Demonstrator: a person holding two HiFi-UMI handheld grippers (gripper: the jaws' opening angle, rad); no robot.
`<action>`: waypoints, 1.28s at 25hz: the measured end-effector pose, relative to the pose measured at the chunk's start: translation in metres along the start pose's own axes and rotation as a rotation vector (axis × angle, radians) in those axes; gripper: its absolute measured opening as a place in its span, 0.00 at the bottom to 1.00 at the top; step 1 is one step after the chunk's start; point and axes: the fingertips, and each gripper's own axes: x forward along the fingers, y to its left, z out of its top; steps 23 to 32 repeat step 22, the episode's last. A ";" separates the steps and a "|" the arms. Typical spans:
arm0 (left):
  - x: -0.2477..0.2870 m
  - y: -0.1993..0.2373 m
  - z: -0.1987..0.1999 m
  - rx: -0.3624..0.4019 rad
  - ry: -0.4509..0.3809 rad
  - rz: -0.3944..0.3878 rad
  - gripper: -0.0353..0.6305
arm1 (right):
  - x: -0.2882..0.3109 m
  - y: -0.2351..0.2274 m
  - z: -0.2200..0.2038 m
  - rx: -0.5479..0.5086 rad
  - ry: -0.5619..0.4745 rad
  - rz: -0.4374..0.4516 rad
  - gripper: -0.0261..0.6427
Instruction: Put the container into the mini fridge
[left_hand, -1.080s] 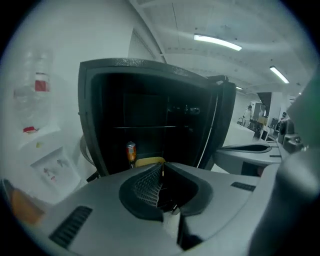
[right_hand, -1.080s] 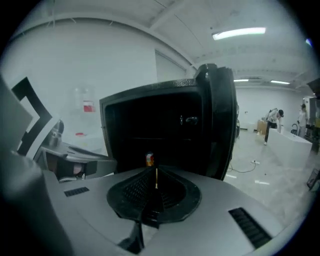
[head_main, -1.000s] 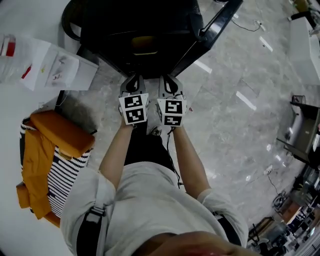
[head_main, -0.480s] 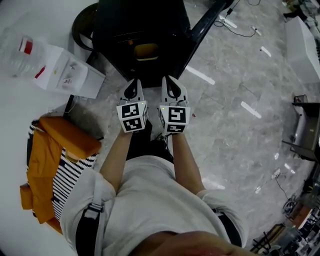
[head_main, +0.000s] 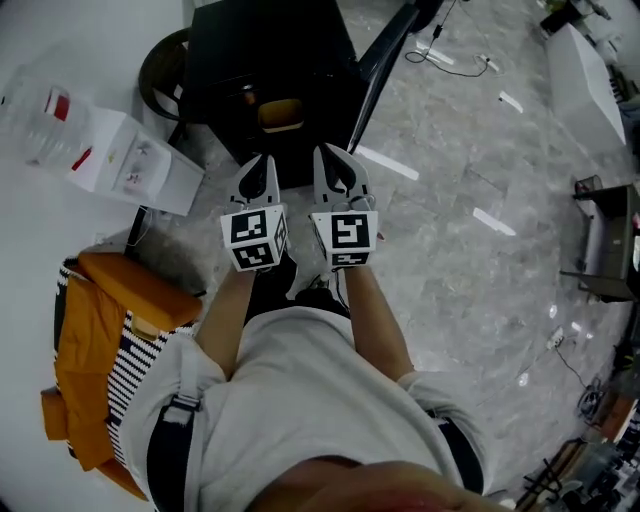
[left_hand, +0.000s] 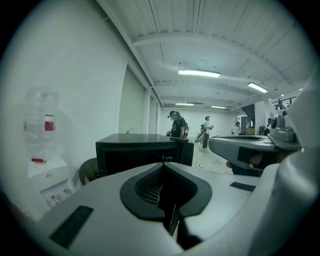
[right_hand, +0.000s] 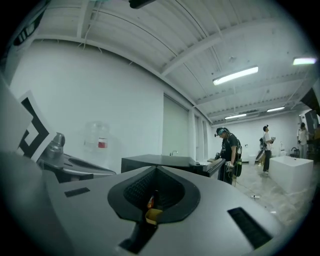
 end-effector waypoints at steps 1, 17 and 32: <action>-0.002 -0.003 0.003 0.003 -0.005 -0.008 0.07 | -0.002 0.000 0.005 -0.006 -0.007 0.002 0.09; -0.005 -0.028 0.027 0.001 -0.051 -0.062 0.07 | -0.022 -0.015 0.038 -0.028 -0.073 0.005 0.09; -0.002 -0.027 0.037 -0.006 -0.083 -0.059 0.07 | -0.020 -0.015 0.039 -0.053 -0.077 0.012 0.09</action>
